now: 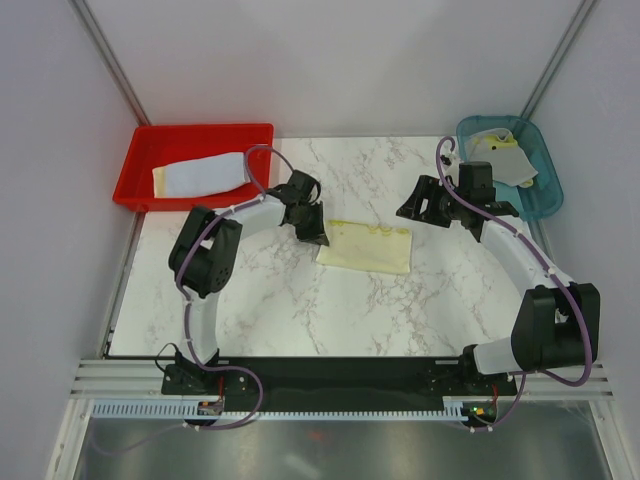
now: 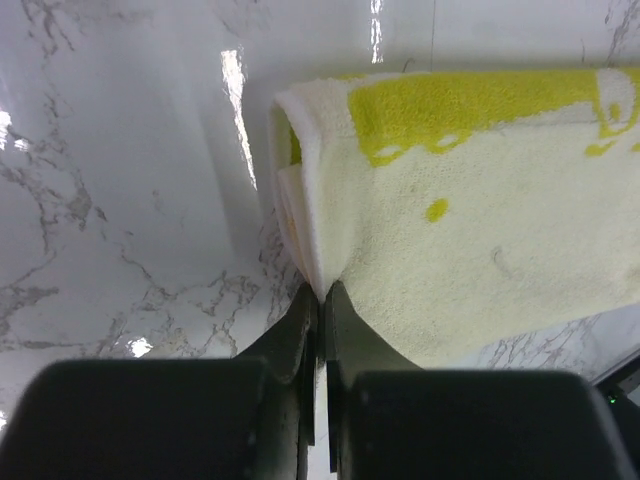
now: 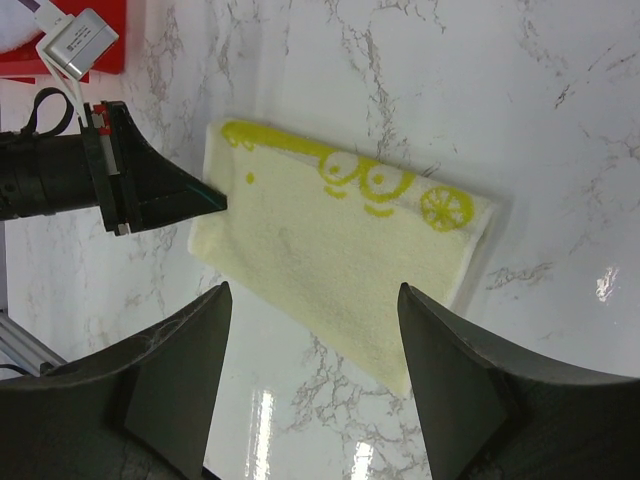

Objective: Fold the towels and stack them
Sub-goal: Neatly place the folded towel into the bin

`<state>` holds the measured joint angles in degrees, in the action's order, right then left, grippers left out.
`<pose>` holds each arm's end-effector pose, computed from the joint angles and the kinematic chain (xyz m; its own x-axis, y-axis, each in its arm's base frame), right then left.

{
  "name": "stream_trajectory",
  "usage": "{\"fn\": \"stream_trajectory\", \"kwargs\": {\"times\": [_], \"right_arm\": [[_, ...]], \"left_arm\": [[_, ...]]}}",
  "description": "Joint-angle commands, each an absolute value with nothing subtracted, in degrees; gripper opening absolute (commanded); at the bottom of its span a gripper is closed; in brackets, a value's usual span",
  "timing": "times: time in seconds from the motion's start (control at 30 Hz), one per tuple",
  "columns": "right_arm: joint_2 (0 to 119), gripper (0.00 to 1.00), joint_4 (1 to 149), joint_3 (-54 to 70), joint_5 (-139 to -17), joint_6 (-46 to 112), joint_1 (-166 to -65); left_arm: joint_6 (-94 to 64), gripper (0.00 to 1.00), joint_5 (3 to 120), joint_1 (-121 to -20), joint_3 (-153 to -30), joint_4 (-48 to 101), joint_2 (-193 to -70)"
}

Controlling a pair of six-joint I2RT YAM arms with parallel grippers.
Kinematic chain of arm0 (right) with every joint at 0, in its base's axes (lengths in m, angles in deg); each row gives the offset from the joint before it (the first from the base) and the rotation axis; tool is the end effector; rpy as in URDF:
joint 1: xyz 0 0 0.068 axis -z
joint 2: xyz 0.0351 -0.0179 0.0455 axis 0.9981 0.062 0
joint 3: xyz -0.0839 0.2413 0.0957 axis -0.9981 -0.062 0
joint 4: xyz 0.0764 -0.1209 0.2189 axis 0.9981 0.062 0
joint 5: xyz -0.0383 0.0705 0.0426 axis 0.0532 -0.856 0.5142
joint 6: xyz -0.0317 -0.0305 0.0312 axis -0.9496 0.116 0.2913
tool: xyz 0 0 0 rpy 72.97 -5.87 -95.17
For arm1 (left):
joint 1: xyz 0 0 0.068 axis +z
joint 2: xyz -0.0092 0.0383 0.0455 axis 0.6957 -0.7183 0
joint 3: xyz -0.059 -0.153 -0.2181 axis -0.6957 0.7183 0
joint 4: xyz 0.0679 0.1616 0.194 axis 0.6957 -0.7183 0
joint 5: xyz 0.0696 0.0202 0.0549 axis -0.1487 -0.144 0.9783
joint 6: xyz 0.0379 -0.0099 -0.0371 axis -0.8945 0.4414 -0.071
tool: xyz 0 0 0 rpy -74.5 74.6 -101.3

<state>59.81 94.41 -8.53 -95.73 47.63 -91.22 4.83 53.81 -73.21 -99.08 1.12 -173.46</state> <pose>0.3055 0.0410 0.2678 -0.7626 0.2644 -0.5904 -0.1282 0.8328 0.5385 0.3666 -0.2156 0.1491 -0.9576 -0.0318 -0.2863 0.1070 0.8835 -0.4560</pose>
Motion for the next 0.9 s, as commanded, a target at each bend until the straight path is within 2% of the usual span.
{"fn": "stream_trajectory", "kwargs": {"times": [0.0, 0.47, 0.87], "right_arm": [[58.3, 0.76, 92.6, -8.9, -96.9, 47.4, -91.5], [55.4, 0.76, 92.3, -9.6, -97.6, 47.8, -91.5], [54.1, 0.76, 91.3, -10.8, -97.8, 48.0, -91.7]], "left_arm": [[4.5, 0.02, 53.4, -73.9, -101.0, 0.6, -175.7], [-2.0, 0.02, 67.0, -72.3, -114.9, -13.8, -171.4], [-9.4, 0.02, 73.0, -60.0, -134.7, -23.9, -175.7]]}}
